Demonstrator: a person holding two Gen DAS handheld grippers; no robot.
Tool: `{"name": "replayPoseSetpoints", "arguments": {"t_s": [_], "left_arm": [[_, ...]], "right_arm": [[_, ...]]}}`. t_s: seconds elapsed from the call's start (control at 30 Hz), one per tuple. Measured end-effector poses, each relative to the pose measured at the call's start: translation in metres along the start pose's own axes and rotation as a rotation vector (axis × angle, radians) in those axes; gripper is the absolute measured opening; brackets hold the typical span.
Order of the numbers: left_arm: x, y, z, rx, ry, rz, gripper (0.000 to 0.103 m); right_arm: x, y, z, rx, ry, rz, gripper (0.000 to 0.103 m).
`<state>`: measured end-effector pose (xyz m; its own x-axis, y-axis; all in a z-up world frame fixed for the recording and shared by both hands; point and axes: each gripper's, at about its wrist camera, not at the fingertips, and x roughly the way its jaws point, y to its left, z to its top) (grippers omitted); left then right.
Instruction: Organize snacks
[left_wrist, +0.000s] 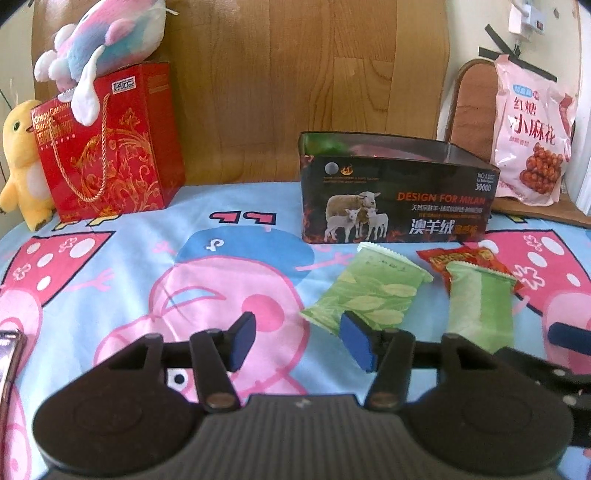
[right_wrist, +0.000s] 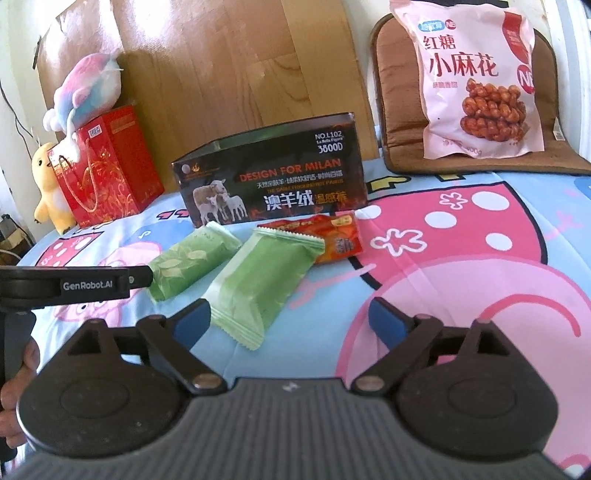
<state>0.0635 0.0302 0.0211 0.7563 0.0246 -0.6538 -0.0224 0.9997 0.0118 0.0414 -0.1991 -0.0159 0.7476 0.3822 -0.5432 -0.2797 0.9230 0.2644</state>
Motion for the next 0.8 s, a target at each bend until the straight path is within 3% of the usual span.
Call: {"name": "replayPoseSetpoints", "arguments": {"t_s": [0.2,0.47,0.8], "left_arm": [[0.002,0.013,-0.016,-0.073,-0.016,-0.078,0.061],[-0.009,0.002,-0.025,-0.017,-0.088,-0.076,0.067],[-0.009,0.001,-0.025,-0.012,-0.093,-0.063,0.07]], "right_arm": [[0.003,0.003,0.0,-0.03,0.011,-0.018,0.095],[0.003,0.008,-0.001,-0.06,0.019,-0.06,0.095],[0.002,0.007,-0.002,-0.042,0.013,-0.112,0.095]]}}
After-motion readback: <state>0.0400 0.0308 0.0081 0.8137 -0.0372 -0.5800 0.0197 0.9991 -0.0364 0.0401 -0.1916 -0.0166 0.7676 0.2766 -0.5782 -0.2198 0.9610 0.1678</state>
